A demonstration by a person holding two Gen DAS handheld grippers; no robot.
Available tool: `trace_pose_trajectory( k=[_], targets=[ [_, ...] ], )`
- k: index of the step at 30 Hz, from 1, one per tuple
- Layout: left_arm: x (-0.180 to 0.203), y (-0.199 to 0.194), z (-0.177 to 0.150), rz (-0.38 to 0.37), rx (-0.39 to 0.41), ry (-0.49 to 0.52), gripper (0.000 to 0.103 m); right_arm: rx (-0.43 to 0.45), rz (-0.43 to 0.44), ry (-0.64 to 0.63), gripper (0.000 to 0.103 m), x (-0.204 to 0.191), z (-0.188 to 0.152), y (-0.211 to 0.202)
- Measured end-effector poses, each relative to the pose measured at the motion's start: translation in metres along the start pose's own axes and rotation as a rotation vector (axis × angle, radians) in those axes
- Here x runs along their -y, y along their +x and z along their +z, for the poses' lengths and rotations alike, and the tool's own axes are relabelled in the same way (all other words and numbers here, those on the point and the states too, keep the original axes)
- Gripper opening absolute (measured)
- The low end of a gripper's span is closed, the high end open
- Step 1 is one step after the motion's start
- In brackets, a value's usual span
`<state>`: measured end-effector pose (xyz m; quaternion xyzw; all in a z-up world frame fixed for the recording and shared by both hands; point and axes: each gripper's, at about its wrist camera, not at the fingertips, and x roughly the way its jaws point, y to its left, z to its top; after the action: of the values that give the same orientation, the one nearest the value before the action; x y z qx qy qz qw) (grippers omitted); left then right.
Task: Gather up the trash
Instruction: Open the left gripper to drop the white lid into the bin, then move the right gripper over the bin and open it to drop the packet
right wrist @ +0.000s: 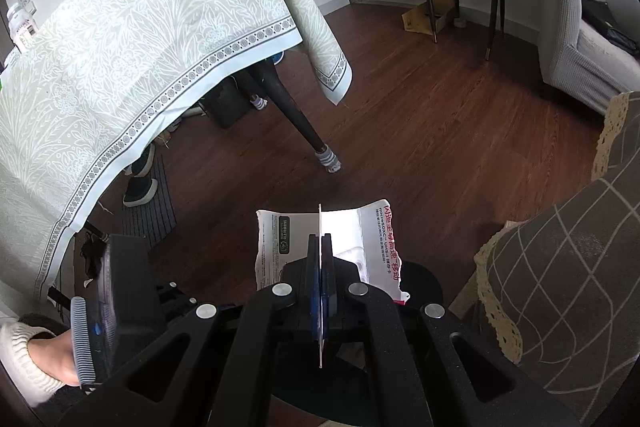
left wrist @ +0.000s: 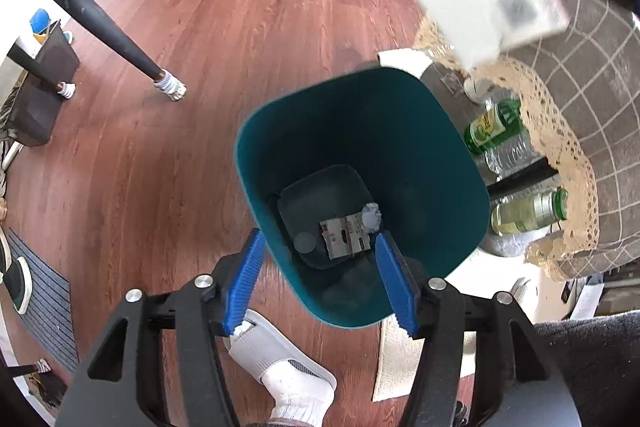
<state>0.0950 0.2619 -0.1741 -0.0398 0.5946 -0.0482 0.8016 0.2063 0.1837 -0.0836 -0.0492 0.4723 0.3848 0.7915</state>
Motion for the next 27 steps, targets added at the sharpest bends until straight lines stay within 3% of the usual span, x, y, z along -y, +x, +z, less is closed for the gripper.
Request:
trace_pose_trajectory(
  k=[10,19,21,27],
  targets=[
    [-0.012,-0.025,0.006,0.019,0.083,-0.027,0.065,-0.114,-0.030,0.013,0.001,0.002,-0.013,0.042],
    [-0.013,-0.083,0.023,0.009,0.269,-0.072,0.045,-0.205,-0.055,0.027,0.001,0.008,-0.032,0.073],
    [-0.013,-0.095,0.026,-0.003,0.296,-0.085,0.036,-0.225,-0.060,0.029,0.001,0.009,-0.036,0.078],
    [-0.004,-0.120,0.037,-0.034,0.350,-0.088,0.033,-0.285,-0.082,0.044,0.001,0.013,-0.051,0.096]
  ],
)
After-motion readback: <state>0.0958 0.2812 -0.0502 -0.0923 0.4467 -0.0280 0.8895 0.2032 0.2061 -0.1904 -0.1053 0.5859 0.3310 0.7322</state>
